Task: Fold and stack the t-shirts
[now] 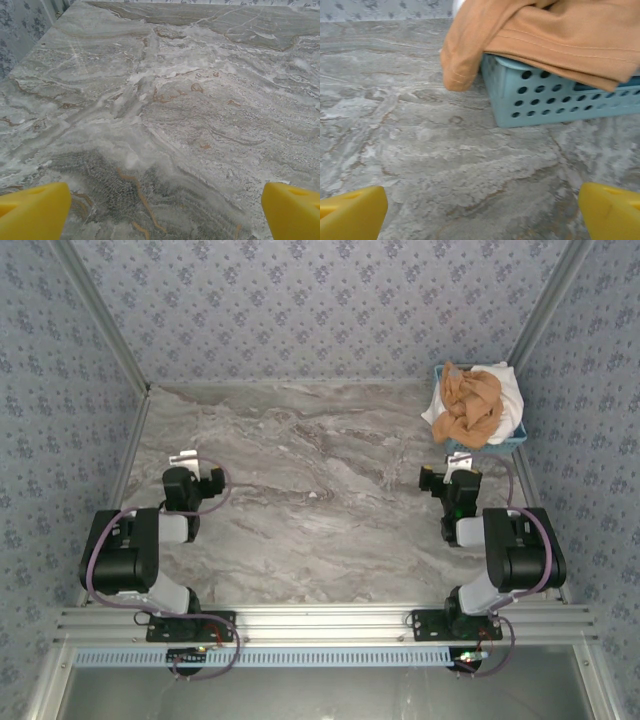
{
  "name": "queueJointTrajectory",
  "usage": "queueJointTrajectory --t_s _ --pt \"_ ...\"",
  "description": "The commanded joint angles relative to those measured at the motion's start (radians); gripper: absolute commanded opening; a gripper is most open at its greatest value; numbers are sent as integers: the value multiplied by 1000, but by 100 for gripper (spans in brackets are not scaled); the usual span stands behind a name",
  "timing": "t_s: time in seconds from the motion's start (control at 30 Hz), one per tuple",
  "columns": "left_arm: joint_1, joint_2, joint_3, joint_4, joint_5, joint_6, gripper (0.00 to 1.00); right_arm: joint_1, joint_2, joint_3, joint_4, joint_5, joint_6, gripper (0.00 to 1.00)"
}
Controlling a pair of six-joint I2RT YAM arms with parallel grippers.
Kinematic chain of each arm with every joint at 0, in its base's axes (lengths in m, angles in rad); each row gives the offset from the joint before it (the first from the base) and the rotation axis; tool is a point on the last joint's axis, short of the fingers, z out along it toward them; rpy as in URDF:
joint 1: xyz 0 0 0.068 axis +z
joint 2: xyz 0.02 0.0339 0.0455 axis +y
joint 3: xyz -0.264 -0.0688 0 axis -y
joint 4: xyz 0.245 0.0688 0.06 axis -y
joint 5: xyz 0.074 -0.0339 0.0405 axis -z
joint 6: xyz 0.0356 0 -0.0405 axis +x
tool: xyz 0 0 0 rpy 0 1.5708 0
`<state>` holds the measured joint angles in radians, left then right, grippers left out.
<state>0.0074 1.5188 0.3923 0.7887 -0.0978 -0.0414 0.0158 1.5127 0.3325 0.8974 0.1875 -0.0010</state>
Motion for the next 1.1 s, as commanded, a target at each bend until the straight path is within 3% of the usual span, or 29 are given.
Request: queueJointTrajectory --t_s 0.0,0.07,0.13,0.17,0.2,0.23,0.27,0.37,0.43,0.57,0.83,0.9,1.07 --pt "-63 -164 34 -132 -134 33 98 109 -198 5 -89 244 -75 100" --pt "-135 -290 99 -277 -207 11 98 148 -370 120 -351 330 122 100" --pt "-205 -355 188 -393 -232 -29 98 85 -450 315 -799 208 456 100" --pt "-247 -366 258 -516 -346 -173 98 47 -455 390 -939 115 564 100" --pt "-258 -370 348 -742 -440 -395 98 16 -444 434 -983 82 620 100" --pt "-242 -366 484 -1047 -439 -623 98 -23 -426 462 -985 -11 622 100" --pt "-223 -342 581 -1245 -440 -772 98 -61 -403 502 -990 -66 622 100" --pt "-157 -239 689 -1216 -90 -797 98 -109 -275 693 -1158 -36 618 93" --pt "-217 -174 788 -1257 -71 -789 98 -160 -150 842 -1267 -96 594 79" --pt "-324 -82 912 -1281 3 -738 96 -240 91 1126 -1445 -186 575 70" --pt "-413 -83 885 -1271 122 -713 93 -287 384 1359 -1459 -376 555 70" --pt "-421 -97 854 -1268 141 -724 92 -286 436 1381 -1414 -442 558 65" --pt "-443 -138 793 -1270 157 -749 89 -289 514 1428 -1414 -461 576 53"
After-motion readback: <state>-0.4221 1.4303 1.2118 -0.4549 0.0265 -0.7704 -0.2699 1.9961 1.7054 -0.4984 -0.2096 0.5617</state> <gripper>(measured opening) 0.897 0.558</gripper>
